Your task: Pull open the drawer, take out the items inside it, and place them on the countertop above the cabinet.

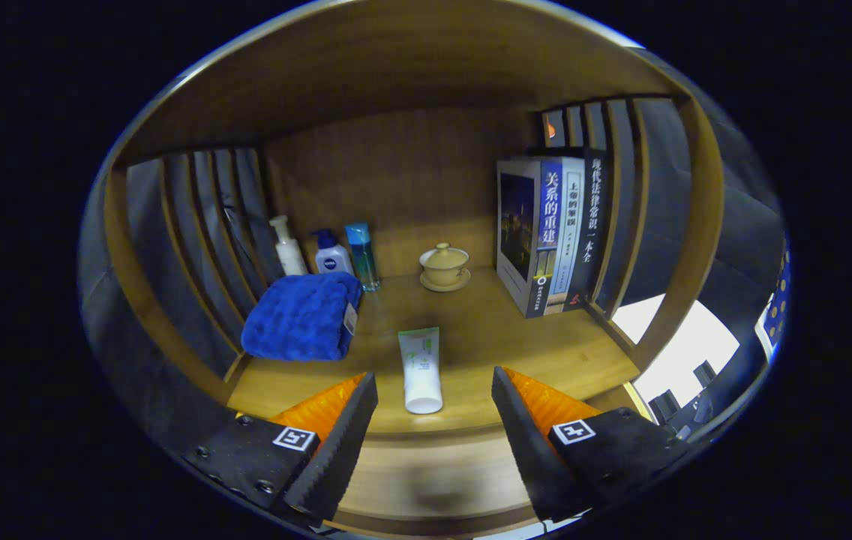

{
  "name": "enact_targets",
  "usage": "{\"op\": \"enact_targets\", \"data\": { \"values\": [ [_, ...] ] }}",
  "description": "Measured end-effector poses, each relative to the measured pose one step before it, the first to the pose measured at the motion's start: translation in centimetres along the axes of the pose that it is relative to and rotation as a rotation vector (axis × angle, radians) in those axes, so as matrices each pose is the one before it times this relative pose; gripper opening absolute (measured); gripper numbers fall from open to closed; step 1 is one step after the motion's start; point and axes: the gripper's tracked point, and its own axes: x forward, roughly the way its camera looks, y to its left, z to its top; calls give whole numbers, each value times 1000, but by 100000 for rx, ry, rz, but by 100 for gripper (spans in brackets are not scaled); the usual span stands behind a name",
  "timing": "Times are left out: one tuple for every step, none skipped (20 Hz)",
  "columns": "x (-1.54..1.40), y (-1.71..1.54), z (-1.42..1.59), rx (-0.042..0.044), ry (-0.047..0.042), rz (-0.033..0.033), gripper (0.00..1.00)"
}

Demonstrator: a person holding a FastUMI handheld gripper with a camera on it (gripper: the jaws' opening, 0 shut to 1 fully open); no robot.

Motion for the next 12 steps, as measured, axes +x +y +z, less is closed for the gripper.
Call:
{"op": "enact_targets", "data": {
  "values": [
    [-1378,192,14,-423,-3572,877,99],
    [-1400,48,65,-699,-3426,342,99],
    [-1399,136,72,-906,-4042,607,99],
    [-1406,202,172,-1021,-4092,539,99],
    [-1361,200,9,-1155,-3551,627,99],
    [-1105,1360,-792,-1076,-2505,476,98],
    [-1469,448,-1000,-397,-2439,230,98],
    [-1082,314,-530,753,-1798,568,98],
    [-926,255,-635,809,-1356,569,98],
    [-699,-36,-944,-64,-690,-177,98],
    [-1252,-320,-1211,-1111,382,-393,98],
    [-619,-24,-1222,-1421,174,-96,98]
  ]
}}
